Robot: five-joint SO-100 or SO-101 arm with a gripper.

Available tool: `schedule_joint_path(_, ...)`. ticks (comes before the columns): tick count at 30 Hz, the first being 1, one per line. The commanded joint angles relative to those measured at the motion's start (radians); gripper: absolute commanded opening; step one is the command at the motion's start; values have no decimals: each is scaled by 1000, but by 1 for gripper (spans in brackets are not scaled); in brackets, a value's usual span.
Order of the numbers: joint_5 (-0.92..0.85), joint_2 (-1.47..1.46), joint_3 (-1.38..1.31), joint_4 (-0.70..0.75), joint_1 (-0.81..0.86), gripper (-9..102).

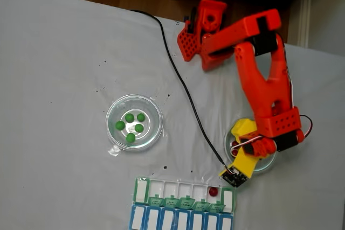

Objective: Sort medicines into box.

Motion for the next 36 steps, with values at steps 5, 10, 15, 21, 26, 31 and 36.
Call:
schedule_joint_path(5, 5, 106, 2, -6, -2, 6)
schedule_joint_path(10, 49, 127, 5, 6, -17, 1)
schedule_joint_path(15, 121, 216, 29, 11, -35, 1)
schedule_joint_path(21, 273, 288, -31, 32, -54, 1)
schedule_joint_path(26, 397, 331, -117, 41, -20, 1)
schedule_joint_path(31, 477, 402, -175, 25, 61, 1)
schedule_joint_path(36, 460, 357, -216, -3, 181, 2)
